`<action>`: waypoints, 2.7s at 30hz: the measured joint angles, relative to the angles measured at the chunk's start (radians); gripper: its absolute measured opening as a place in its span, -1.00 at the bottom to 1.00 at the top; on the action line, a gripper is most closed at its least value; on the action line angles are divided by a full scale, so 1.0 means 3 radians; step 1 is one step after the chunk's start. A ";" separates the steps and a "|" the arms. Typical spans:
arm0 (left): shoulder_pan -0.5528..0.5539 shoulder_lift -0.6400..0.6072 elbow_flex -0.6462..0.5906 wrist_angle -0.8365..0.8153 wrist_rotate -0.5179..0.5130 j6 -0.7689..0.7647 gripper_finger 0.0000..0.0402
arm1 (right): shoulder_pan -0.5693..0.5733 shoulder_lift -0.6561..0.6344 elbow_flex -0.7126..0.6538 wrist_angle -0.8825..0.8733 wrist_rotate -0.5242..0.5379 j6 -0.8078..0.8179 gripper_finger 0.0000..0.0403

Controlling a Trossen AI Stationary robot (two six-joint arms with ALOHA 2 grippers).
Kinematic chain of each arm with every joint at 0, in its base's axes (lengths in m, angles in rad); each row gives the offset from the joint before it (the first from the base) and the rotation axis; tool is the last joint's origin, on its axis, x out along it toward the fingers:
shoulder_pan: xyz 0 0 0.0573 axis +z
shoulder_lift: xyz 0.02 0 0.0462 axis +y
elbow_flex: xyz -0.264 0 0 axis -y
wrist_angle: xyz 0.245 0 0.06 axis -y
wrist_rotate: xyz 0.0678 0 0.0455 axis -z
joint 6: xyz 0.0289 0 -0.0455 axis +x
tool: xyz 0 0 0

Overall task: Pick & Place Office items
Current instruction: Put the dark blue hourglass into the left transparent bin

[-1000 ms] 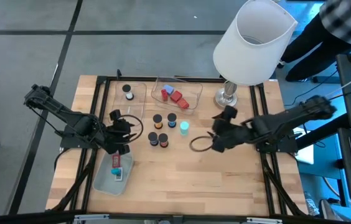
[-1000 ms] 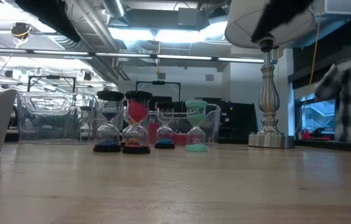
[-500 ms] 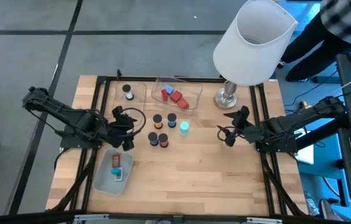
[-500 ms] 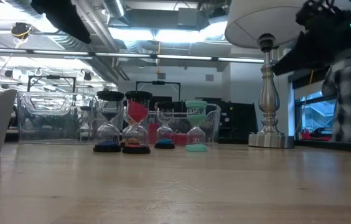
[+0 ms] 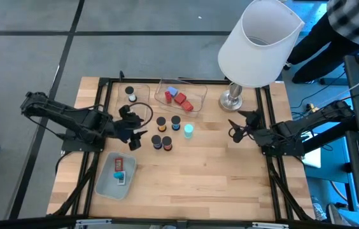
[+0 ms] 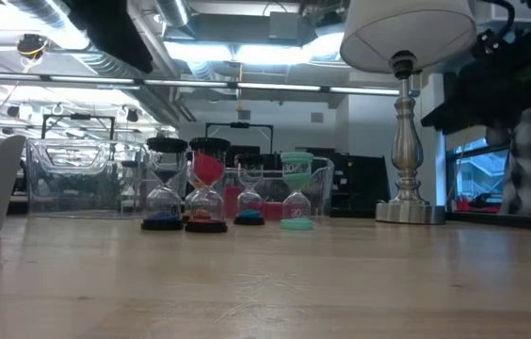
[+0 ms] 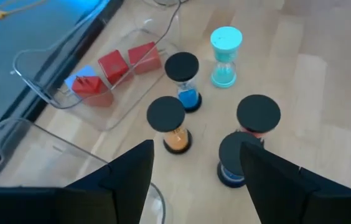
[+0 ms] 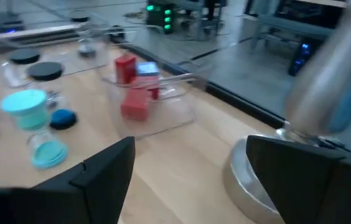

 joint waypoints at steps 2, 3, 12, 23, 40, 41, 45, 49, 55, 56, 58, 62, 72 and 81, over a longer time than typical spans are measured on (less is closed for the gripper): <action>0.0038 0.0003 0.0000 0.0005 0.0065 0.0001 0.17 | -0.0001 0.0007 -0.0008 -0.0027 0.0020 0.0157 0.54; 0.0054 0.0013 0.0000 0.0004 0.0081 0.0001 0.17 | -0.0001 0.0012 -0.0009 -0.0034 0.0019 0.0230 0.54; 0.0091 0.0035 0.0000 0.0001 0.0124 0.0125 0.17 | 0.0000 0.0039 -0.0009 -0.0035 0.0381 0.0919 0.52; 0.0090 0.0035 0.0000 0.0001 0.0127 0.0133 0.15 | 0.0000 0.0107 -0.0009 -0.0032 0.0435 0.0744 0.22; 0.0090 0.0035 -0.0001 0.0001 0.0124 0.0132 0.15 | -0.0006 0.0074 -0.0009 -0.0024 -0.2382 0.0683 0.12; 0.0090 0.0035 -0.0001 0.0001 0.0124 0.0133 0.15 | -0.0006 0.0030 -0.0009 -0.0025 -0.2467 0.0683 0.12; 0.0089 0.0035 -0.0001 0.0001 0.0096 0.0133 0.15 | -0.0006 -0.0126 -0.0022 0.0007 -0.2612 0.0683 0.12; 0.0090 0.0035 -0.0001 0.0001 0.0104 0.0133 0.15 | -0.0038 -0.0299 -0.0219 0.0163 -0.2593 0.0682 0.12; 0.0085 0.0035 -0.0002 0.0000 0.0127 0.0132 0.15 | -0.0114 -0.0492 -0.0668 0.0764 -0.2609 0.0657 0.12; 0.0085 0.0034 -0.0003 -0.0004 0.0128 0.0132 0.15 | -0.0114 -0.0495 -0.0688 0.0912 -0.2610 0.0658 0.13; 0.0085 0.0034 -0.0003 -0.0003 0.0148 0.0132 0.15 | -0.0112 -0.0517 -0.0753 0.0978 -0.2595 0.0657 0.12; 0.0085 0.0034 -0.0003 -0.0003 0.0154 0.0132 0.15 | -0.0114 -0.0696 -0.0746 0.0957 -0.2590 0.0655 0.12; 0.0085 0.0034 -0.0003 -0.0004 0.0155 0.0132 0.15 | -0.0116 -0.1226 -0.0751 0.0911 -0.2600 0.0655 0.11; 0.0058 0.0045 -0.0003 0.0004 0.0155 0.0382 0.15 | -0.0276 -0.1612 -0.0751 0.0925 -0.2521 0.0556 0.11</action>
